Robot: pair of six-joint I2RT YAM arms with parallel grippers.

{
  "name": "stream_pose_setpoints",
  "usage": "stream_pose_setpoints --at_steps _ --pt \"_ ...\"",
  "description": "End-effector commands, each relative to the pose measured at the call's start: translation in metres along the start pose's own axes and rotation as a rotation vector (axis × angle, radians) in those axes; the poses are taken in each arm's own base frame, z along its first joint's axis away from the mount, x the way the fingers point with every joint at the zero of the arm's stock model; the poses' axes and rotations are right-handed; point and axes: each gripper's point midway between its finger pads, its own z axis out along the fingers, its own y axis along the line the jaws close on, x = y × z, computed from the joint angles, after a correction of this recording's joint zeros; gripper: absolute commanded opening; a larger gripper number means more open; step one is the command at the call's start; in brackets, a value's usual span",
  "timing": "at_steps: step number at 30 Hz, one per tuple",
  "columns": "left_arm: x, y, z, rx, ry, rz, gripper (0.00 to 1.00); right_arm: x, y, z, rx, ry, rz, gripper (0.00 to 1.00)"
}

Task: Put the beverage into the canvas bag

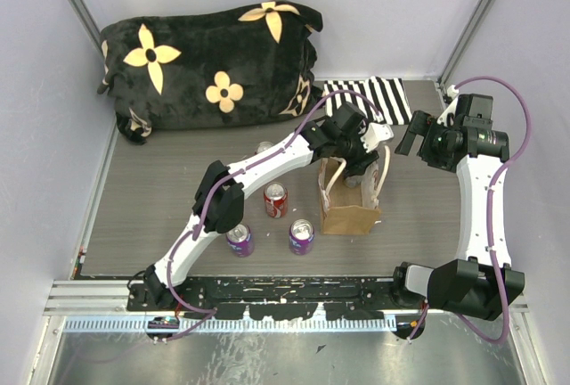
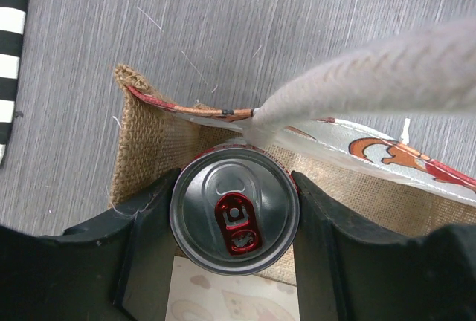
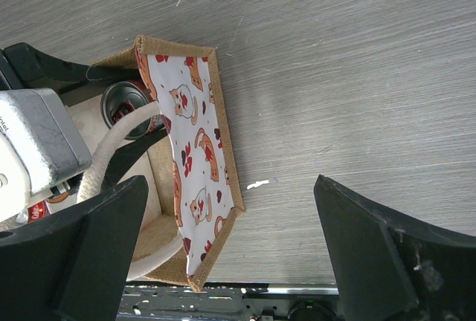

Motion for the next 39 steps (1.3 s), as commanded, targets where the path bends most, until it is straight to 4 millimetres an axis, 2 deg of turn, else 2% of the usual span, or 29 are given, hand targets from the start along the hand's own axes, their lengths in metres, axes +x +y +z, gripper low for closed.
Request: stream_pose_setpoints --at_steps 1,2,3,8,13,18,28,35,39 --pt "-0.010 0.007 0.005 -0.024 -0.049 0.026 0.22 -0.008 0.000 -0.007 0.000 -0.039 -0.018 1.00" --pt "-0.009 0.008 0.004 -0.025 -0.048 0.026 0.35 -0.008 0.000 -0.007 0.001 -0.040 -0.018 1.00" --pt "-0.008 0.007 0.004 -0.024 -0.046 0.026 0.43 -0.007 0.000 -0.007 0.000 -0.037 -0.017 1.00" --pt "-0.009 0.003 -0.001 -0.011 -0.049 0.019 0.68 -0.007 0.000 -0.007 -0.002 -0.038 -0.016 1.00" --pt "-0.008 -0.002 -0.006 0.002 -0.047 0.005 0.86 -0.007 0.001 -0.008 -0.005 -0.039 -0.018 1.00" --pt "-0.016 -0.005 -0.018 -0.002 -0.063 -0.011 0.93 -0.007 0.002 -0.010 -0.010 -0.038 -0.017 1.00" --pt "-0.058 -0.012 -0.072 -0.026 -0.158 0.009 0.96 -0.008 0.005 -0.012 -0.019 -0.045 -0.013 1.00" --pt "-0.085 -0.007 -0.104 -0.076 -0.225 -0.002 0.96 -0.006 0.005 -0.013 -0.019 -0.045 -0.012 1.00" --pt "-0.104 0.006 -0.136 -0.148 -0.255 -0.060 0.99 -0.006 0.005 -0.013 -0.018 -0.047 -0.011 1.00"
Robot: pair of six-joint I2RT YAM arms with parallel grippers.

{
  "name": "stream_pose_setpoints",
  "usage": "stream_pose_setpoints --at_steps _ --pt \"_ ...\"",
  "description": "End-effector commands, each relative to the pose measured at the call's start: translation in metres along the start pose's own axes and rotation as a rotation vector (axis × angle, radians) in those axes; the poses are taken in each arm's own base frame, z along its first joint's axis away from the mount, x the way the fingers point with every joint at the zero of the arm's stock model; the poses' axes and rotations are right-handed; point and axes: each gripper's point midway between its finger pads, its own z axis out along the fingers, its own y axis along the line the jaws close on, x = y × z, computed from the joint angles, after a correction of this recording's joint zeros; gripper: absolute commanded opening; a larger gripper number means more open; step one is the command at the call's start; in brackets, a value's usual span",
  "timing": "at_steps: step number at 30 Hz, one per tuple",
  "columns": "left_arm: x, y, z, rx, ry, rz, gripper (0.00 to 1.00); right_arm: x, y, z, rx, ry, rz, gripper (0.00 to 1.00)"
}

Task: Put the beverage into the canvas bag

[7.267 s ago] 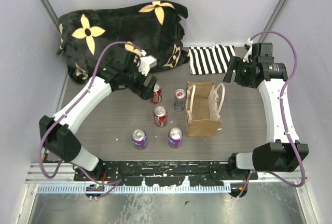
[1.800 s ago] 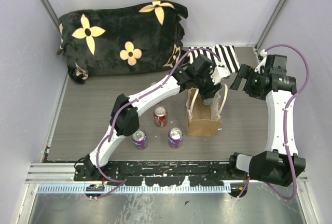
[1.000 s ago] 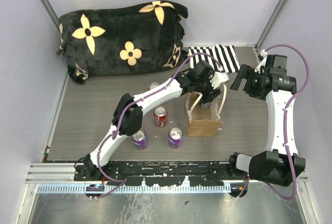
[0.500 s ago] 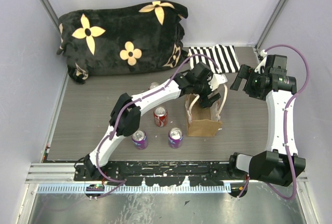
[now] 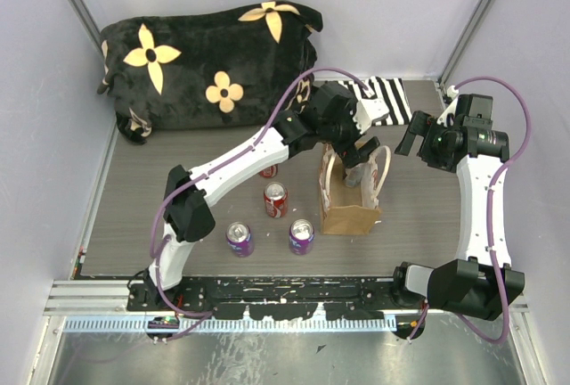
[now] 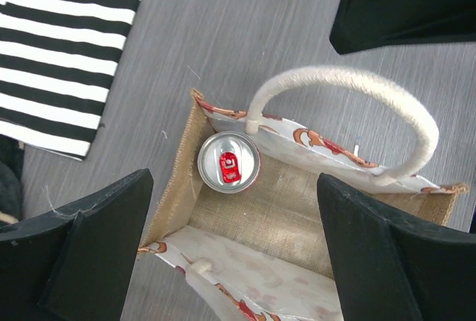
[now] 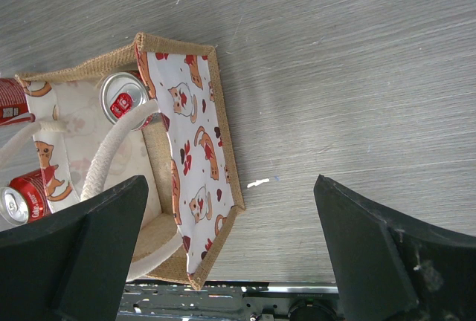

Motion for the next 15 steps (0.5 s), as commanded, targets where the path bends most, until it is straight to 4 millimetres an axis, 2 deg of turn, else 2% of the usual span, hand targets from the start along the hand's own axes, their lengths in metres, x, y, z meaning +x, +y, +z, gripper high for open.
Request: stream_pose_setpoints --at_steps 1,4,6,9,11,15 --pt "-0.043 0.020 -0.044 -0.102 -0.067 -0.072 0.99 -0.007 0.005 -0.013 -0.017 -0.051 -0.011 1.00" --pt "-0.049 0.050 -0.080 -0.165 -0.077 -0.181 0.99 -0.007 0.005 -0.014 -0.018 -0.055 -0.009 1.00" --pt "-0.038 0.074 -0.104 -0.216 -0.065 -0.230 1.00 -0.008 0.005 -0.014 -0.019 -0.057 -0.009 1.00" --pt "-0.002 0.114 -0.134 -0.313 0.000 -0.289 0.99 -0.009 0.006 -0.014 -0.022 -0.058 -0.008 1.00" --pt "0.035 0.144 -0.153 -0.371 0.072 -0.364 0.99 -0.010 0.007 -0.015 -0.024 -0.061 -0.007 1.00" --pt "0.102 0.168 -0.174 -0.409 0.225 -0.482 0.99 -0.011 0.008 -0.015 -0.030 -0.060 -0.004 1.00"
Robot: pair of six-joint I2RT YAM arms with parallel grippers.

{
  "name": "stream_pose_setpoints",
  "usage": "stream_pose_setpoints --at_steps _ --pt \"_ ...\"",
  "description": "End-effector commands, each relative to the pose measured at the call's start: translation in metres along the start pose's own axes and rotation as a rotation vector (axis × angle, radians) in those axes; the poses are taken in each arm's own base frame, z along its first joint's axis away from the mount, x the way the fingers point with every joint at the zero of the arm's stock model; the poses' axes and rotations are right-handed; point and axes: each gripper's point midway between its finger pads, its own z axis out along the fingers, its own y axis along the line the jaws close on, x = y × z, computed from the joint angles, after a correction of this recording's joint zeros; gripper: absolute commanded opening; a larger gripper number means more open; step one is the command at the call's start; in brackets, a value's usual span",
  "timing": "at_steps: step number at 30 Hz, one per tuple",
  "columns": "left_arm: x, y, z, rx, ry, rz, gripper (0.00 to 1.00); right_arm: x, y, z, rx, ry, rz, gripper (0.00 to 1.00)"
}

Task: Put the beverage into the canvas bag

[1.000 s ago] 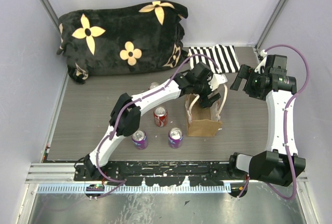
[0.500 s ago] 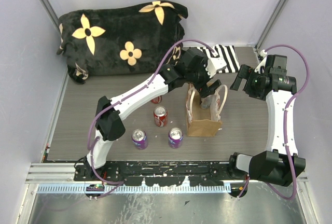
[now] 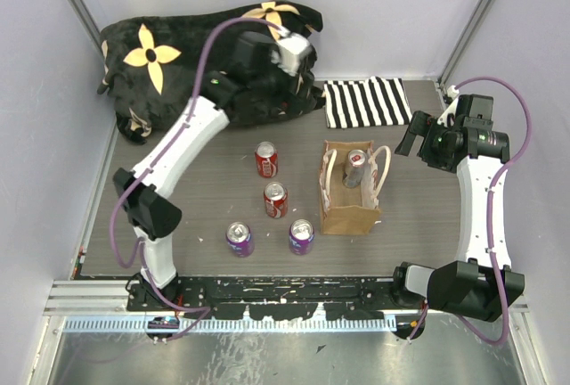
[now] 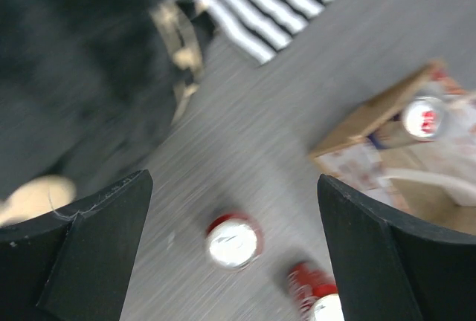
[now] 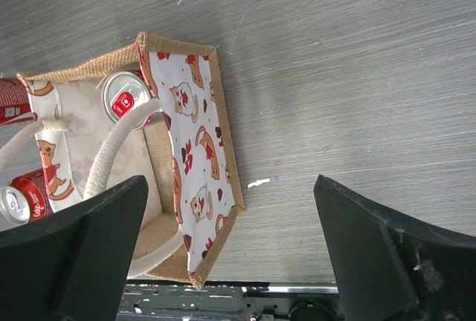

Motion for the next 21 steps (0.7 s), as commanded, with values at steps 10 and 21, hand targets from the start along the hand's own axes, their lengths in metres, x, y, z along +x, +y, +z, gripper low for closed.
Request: stream_pose_setpoints --at_steps 10,21 --pt "0.139 0.038 0.011 -0.025 0.411 -0.158 0.99 -0.006 0.007 -0.015 -0.027 -0.048 -0.001 1.00" --pt "0.172 0.011 0.031 0.014 0.529 -0.153 0.98 -0.001 0.007 -0.014 -0.029 -0.040 -0.001 1.00"
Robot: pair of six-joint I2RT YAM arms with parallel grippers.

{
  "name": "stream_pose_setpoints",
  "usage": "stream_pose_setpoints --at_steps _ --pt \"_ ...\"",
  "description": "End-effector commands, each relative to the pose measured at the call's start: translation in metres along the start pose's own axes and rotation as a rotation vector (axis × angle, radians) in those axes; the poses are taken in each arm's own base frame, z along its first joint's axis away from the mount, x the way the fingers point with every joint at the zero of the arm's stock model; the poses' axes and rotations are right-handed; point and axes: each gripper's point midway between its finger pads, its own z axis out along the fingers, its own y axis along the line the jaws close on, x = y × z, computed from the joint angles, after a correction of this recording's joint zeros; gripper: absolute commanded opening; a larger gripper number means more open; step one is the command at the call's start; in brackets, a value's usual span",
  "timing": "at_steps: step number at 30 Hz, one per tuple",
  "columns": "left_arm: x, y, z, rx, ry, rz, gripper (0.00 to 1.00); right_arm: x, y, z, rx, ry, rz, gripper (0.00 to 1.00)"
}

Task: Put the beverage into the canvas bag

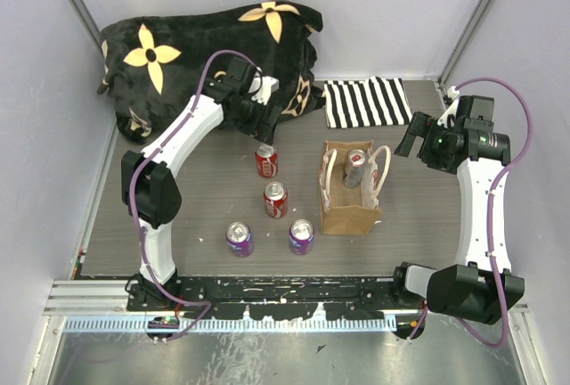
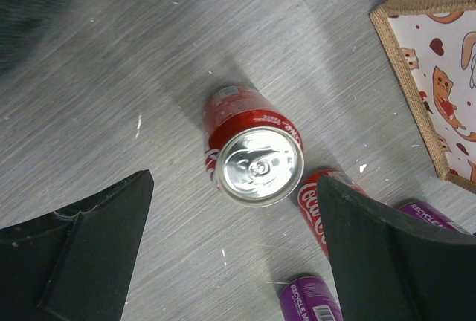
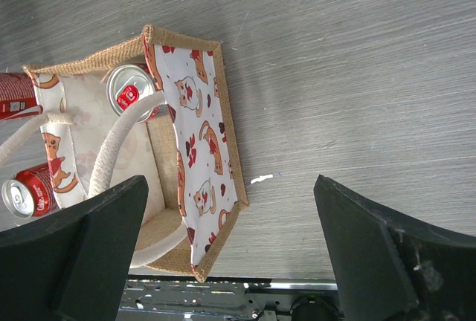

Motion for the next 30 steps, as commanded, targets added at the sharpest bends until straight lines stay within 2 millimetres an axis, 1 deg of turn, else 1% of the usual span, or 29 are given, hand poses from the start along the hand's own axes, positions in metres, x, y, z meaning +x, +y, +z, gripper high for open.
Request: stream_pose_setpoints --at_steps 1,7,12,16,25,30 --pt "0.015 -0.013 0.015 0.004 0.065 0.023 0.98 -0.004 0.005 -0.008 -0.021 -0.039 -0.001 1.00" --pt "0.025 -0.010 0.030 -0.013 0.110 0.026 0.98 -0.001 0.003 -0.007 -0.018 -0.033 0.000 1.00" --pt "0.038 -0.008 0.034 -0.041 0.158 0.034 0.98 -0.001 0.003 -0.007 -0.017 -0.033 0.001 1.00" --pt "0.045 -0.006 0.038 -0.055 0.173 0.041 0.98 0.000 0.003 -0.006 -0.018 -0.032 0.001 1.00" --pt "0.041 -0.010 0.047 -0.068 0.161 0.042 1.00 0.000 0.004 -0.009 -0.019 -0.039 0.000 1.00" --pt "0.043 -0.015 0.052 -0.061 0.172 0.054 0.93 -0.002 0.004 -0.010 -0.017 -0.041 -0.002 1.00"
